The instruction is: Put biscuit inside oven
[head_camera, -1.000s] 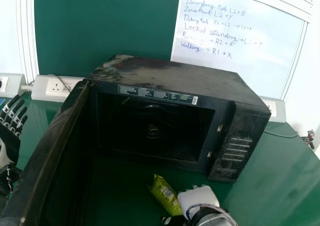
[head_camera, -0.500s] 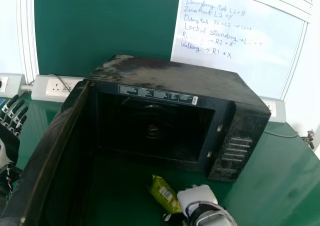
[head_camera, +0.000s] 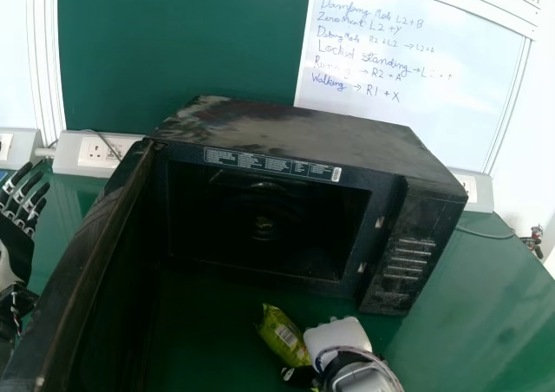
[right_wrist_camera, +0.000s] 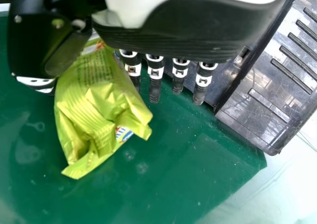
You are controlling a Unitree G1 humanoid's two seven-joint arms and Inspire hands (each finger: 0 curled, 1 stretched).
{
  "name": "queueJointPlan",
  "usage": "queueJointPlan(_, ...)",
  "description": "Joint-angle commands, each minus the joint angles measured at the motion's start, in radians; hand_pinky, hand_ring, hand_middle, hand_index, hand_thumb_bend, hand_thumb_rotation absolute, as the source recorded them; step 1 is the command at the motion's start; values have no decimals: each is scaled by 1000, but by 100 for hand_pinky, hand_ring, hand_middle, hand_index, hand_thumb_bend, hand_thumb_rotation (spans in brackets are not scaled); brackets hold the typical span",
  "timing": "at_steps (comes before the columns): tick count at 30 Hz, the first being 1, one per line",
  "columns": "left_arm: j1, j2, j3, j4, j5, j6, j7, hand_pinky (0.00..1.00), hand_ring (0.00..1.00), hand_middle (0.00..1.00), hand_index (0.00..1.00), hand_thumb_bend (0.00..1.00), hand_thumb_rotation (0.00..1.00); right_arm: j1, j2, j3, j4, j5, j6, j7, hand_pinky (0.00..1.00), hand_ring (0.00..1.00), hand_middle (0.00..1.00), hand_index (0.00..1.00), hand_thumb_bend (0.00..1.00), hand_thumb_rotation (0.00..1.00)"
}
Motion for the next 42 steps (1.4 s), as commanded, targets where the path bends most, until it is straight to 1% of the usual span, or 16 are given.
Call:
queueJointPlan(1, 0, 4, -5, -11, -10, 11, 9, 93, 85, 80, 78, 19, 85, 4, -9, 13, 49, -2, 3, 5, 93, 93, 94, 92, 76, 28)
queueJointPlan(5, 1, 2, -5, -18, -11, 16, 15, 93, 85, 79, 78, 19, 83, -3, -14, 22, 78, -4, 11, -2, 94, 93, 94, 91, 76, 29)
queueJointPlan(8, 5, 4, -3, -16, -12, 14, 9, 95, 86, 81, 80, 19, 87, -5, -12, 25, 94, -7, 26, -7, 94, 94, 94, 91, 77, 28)
queueJointPlan(12, 3, 0, -5, -23, -15, 20, 23, 96, 87, 82, 80, 19, 87, -14, -40, 44, 132, 1, 13, -24, 93, 92, 93, 90, 77, 29)
queueJointPlan(16, 3, 2, -6, -27, -16, 27, 31, 98, 89, 83, 80, 19, 88, -27, -54, 54, 159, 20, 17, -20, 94, 91, 91, 87, 77, 27)
queueJointPlan(19, 4, 4, -7, -25, -12, 23, 26, 99, 90, 84, 81, 19, 88, -29, -62, 61, 166, 26, 18, -22, 93, 90, 91, 87, 78, 29)
queueJointPlan(22, 6, 6, -7, -22, -9, 19, 20, 100, 89, 83, 80, 19, 88, -31, -71, 69, 168, 34, 17, -21, 93, 90, 91, 86, 77, 29)
queueJointPlan(25, 6, 6, -6, -24, -8, 18, 21, 100, 91, 85, 81, 19, 89, -31, -77, 72, 162, 42, 24, -20, 93, 91, 91, 87, 75, 29)
queueJointPlan(33, 7, 6, -1, -21, -10, 16, 17, 100, 91, 86, 80, 19, 90, -38, -77, 82, 167, 31, 43, 3, 93, 90, 91, 86, 76, 29)
queueJointPlan(35, 6, 6, -1, -20, -10, 15, 15, 100, 92, 86, 80, 19, 90, -47, -95, 94, 170, 30, 25, 7, 86, 86, 89, 86, 75, 29)
queueJointPlan(36, 4, 4, 0, -19, -13, 15, 18, 100, 91, 85, 80, 19, 90, -54, -104, 102, 174, 28, 14, 11, 72, 78, 83, 82, 76, 28)
queueJointPlan(37, 3, 5, 0, -19, -13, 14, 17, 100, 90, 84, 80, 19, 90, -57, -105, 102, 177, 32, 15, 9, 63, 72, 80, 81, 76, 28)
queueJointPlan(38, 3, 5, -1, -20, -11, 15, 19, 100, 90, 85, 80, 19, 91, -53, -101, 98, 177, 37, 25, -6, 55, 67, 77, 79, 76, 25)
queueJointPlan(39, 3, 6, -1, -21, -11, 16, 19, 100, 90, 85, 80, 19, 91, -49, -94, 92, 176, 45, 37, -15, 48, 62, 73, 73, 78, 21)
queueJointPlan(41, 5, 7, -4, -21, -5, 13, 15, 99, 90, 84, 80, 18, 92, -30, -64, 70, 167, 59, 82, -47, 43, 57, 68, 69, 77, 17)
queueJointPlan(42, 5, 6, -5, -23, -5, 14, 16, 99, 90, 84, 80, 18, 93, -21, -50, 60, 163, 67, 103, -60, 36, 47, 61, 68, 69, 11)
